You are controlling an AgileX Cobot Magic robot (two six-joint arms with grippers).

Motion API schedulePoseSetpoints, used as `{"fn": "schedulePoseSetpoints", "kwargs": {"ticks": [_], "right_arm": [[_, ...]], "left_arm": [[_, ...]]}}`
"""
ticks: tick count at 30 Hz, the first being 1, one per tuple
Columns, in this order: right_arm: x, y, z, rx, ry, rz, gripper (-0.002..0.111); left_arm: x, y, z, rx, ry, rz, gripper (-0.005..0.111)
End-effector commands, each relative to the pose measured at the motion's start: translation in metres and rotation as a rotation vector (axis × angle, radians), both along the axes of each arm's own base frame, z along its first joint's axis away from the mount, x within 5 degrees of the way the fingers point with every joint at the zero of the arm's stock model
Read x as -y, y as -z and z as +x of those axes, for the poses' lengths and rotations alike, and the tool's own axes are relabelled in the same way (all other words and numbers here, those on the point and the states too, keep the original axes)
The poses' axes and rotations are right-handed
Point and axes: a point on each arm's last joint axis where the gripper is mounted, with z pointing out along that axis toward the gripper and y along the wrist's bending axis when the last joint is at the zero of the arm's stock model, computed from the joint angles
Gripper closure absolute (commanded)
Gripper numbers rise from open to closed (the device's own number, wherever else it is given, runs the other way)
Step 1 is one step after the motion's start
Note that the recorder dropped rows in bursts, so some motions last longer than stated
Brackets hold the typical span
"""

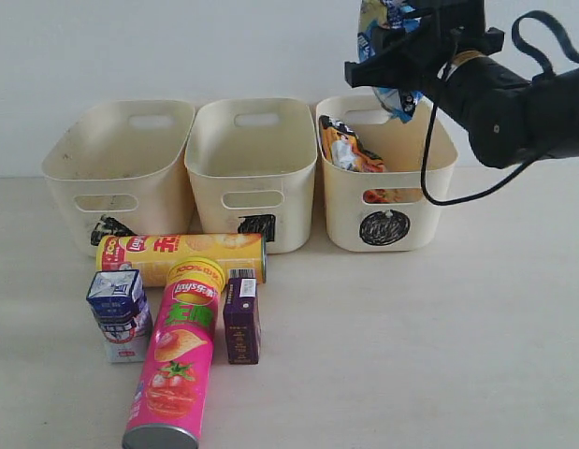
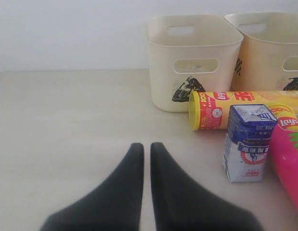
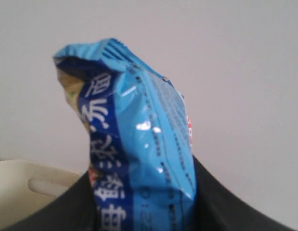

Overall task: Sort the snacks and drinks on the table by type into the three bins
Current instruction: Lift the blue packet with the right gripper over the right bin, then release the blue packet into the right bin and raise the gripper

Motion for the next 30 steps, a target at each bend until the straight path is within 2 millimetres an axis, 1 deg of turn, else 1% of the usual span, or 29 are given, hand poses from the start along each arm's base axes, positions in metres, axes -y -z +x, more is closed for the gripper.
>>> {"fn": "schedulePoseSetpoints", "kwargs": {"ticks": [1, 4, 8, 13, 17, 19, 21, 22, 23, 24, 25, 26, 27, 28, 30], "right_arm": [[0.004, 0.007, 0.03, 0.046, 0.024, 0.011, 0.108], [0.0, 0.017, 0.044, 0.044, 0.024, 0.018, 0.108], [-0.004, 0.039, 0.058, -0.006, 0.023, -0.005, 0.108], [-0.006, 0.061, 0.065, -0.013, 0.03, -0.098, 0.108], [-0.006, 0.068, 0.066, -0.003, 0.033, -0.147, 0.108], [-0.006, 0.069, 0.066, -0.005, 0.033, -0.148, 0.106], [-0.006, 0.069, 0.066, -0.003, 0.033, -0.147, 0.09], [-0.007, 0.07, 0.066, -0.014, 0.032, -0.151, 0.074], [-0.007, 0.071, 0.066, -0.025, 0.031, -0.154, 0.066], [-0.007, 0.072, 0.066, -0.033, 0.03, -0.156, 0.046], [-0.007, 0.072, 0.066, -0.036, 0.03, -0.157, 0.037], [-0.007, 0.072, 0.066, -0.036, 0.03, -0.157, 0.022], [-0.006, 0.071, 0.066, -0.046, 0.03, -0.158, 0.015], [-0.006, 0.071, 0.066, -0.053, 0.029, -0.16, 0.014], [-0.006, 0.063, 0.064, -0.075, 0.029, -0.161, 0.014]], "left_arm": [[0.0, 0.001, 0.0, 0.0, 0.005, -0.005, 0.102], [0.0, 0.001, 0.0, 0.0, 0.005, -0.005, 0.102], [0.0, 0.001, 0.0, 0.0, 0.005, -0.005, 0.102], [0.0, 0.001, 0.0, 0.0, 0.005, -0.005, 0.102], [0.0, 0.001, 0.0, 0.0, 0.005, -0.005, 0.102], [0.0, 0.001, 0.0, 0.0, 0.005, -0.005, 0.102], [0.0, 0.001, 0.0, 0.0, 0.005, -0.005, 0.102], [0.0, 0.001, 0.0, 0.0, 0.005, -0.005, 0.102], [0.0, 0.001, 0.0, 0.0, 0.005, -0.005, 0.102], [0.0, 0.001, 0.0, 0.0, 0.005, -0.005, 0.102], [0.0, 0.001, 0.0, 0.0, 0.005, -0.005, 0.102], [0.0, 0.001, 0.0, 0.0, 0.005, -0.005, 0.102], [0.0, 0.001, 0.0, 0.0, 0.005, -0.005, 0.102], [0.0, 0.001, 0.0, 0.0, 0.005, -0.005, 0.102], [0.0, 0.001, 0.0, 0.0, 0.005, -0.005, 0.102]]}}
